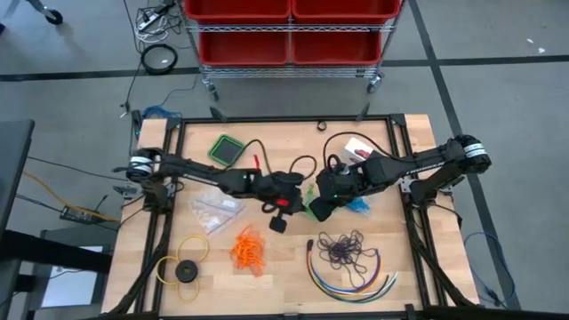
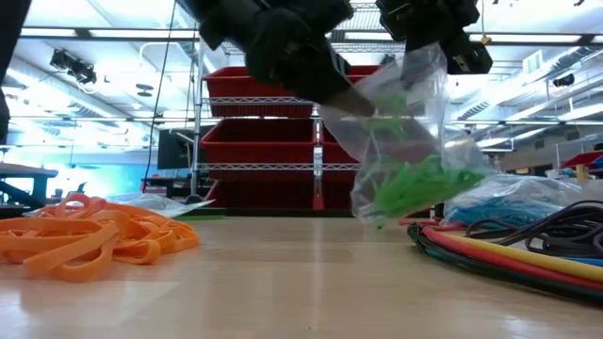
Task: Sort rubber bands
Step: Put the green rubber band into the transparent zip bag
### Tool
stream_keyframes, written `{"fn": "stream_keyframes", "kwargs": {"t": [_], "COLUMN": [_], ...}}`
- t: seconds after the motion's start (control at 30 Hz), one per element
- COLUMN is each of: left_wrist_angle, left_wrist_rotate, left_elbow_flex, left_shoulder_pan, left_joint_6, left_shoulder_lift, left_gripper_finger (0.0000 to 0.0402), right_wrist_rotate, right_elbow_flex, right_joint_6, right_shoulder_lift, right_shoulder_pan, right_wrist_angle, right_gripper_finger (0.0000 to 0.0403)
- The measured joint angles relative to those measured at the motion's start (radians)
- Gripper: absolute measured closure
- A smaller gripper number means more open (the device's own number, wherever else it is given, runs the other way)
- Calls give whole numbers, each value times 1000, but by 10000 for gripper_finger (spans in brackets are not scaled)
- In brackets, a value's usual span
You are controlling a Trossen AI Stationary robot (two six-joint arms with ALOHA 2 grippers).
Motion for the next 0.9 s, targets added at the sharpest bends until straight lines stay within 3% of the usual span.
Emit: {"fn": "stream_keyframes", "kwargs": {"t": [0.13, 0.37, 0.5, 0.63, 0.9], "left_wrist_angle": [-40, -56, -98, -167, -344], "left_wrist_rotate": [-8, -31, -31, -31, -27], "left_elbow_flex": [38, 40, 40, 40, 20], "left_shoulder_pan": [-5, -8, -8, -6, 68], "left_joint_6": [0, -2, 0, 14, 73], "left_shoulder_lift": [23, -34, -88, -167, -303], "left_gripper_finger": [355, 226, 172, 153, 163], "right_wrist_rotate": [5, 6, 18, 26, 25], "right_elbow_flex": [0, 0, 0, 0, 0], "right_joint_6": [-1, -1, -5, -13, -20], "right_shoulder_lift": [0, 0, 0, 0, -39], "right_shoulder_pan": [0, 6, 7, 7, 7], "right_wrist_angle": [2, 1, 2, 1, 0], "right_gripper_finger": [403, 403, 403, 403, 403]}}
